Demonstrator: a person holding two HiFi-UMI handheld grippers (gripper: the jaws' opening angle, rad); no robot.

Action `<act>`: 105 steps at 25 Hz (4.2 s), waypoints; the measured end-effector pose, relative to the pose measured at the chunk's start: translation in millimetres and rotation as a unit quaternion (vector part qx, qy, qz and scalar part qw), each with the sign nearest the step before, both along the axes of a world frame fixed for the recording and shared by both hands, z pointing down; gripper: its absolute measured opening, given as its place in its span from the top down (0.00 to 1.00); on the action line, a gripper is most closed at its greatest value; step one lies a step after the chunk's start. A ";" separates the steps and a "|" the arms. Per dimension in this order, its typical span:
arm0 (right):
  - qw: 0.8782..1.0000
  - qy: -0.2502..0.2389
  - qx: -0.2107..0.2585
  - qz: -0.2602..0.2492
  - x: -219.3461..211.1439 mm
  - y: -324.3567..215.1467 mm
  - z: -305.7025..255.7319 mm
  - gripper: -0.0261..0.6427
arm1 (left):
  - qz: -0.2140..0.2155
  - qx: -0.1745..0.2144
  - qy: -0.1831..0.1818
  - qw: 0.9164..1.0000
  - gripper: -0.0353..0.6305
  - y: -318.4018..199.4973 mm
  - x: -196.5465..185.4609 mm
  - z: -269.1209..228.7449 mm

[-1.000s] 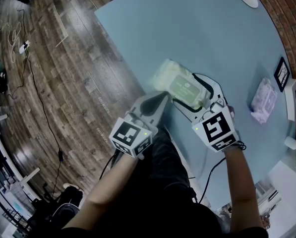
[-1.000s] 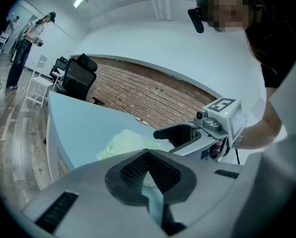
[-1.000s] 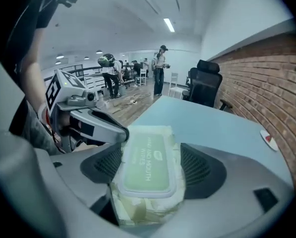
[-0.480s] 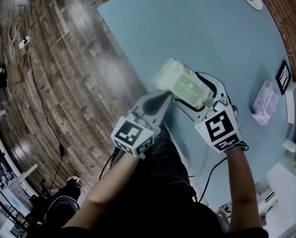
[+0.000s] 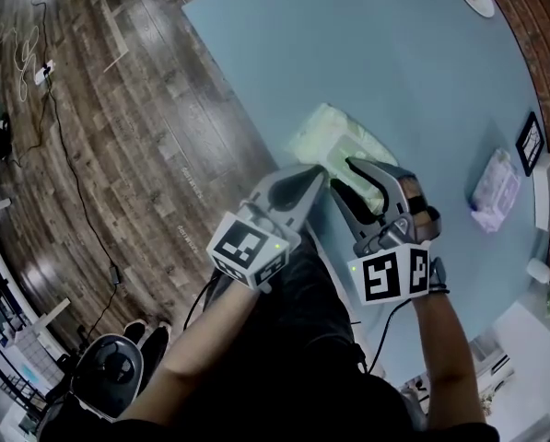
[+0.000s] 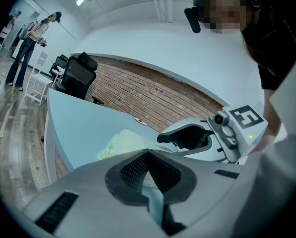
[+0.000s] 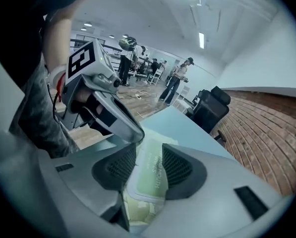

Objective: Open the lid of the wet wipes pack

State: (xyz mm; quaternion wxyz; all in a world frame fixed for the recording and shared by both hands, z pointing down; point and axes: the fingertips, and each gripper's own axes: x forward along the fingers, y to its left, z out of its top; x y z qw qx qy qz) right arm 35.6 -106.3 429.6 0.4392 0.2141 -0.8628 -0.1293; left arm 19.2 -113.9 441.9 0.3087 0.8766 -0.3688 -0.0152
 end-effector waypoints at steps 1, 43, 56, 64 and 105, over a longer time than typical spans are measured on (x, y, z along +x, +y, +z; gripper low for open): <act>1.000 0.001 0.003 0.004 -0.1 0.7 1.6 0.69 | 0.001 0.001 -0.003 1.000 0.93 0.5 0.0 0.4; 0.990 -0.111 -0.085 0.036 -2.1 -5.9 -25.9 0.89 | 0.003 -0.004 -0.010 1.000 0.93 0.4 1.0 0.6; 0.984 -0.148 -0.083 0.059 1.8 -13.2 -37.4 0.89 | 0.005 -0.011 -0.018 1.000 0.93 0.6 2.3 0.6; 0.975 -0.182 -0.094 0.079 5.1 -21.5 -44.7 0.89 | 0.007 -0.017 -0.020 1.000 0.93 0.7 2.6 1.9; 0.965 -0.220 -0.020 0.143 37.1 -82.7 -53.6 0.90 | 0.019 -0.031 -0.033 0.999 0.93 -0.1 3.0 1.5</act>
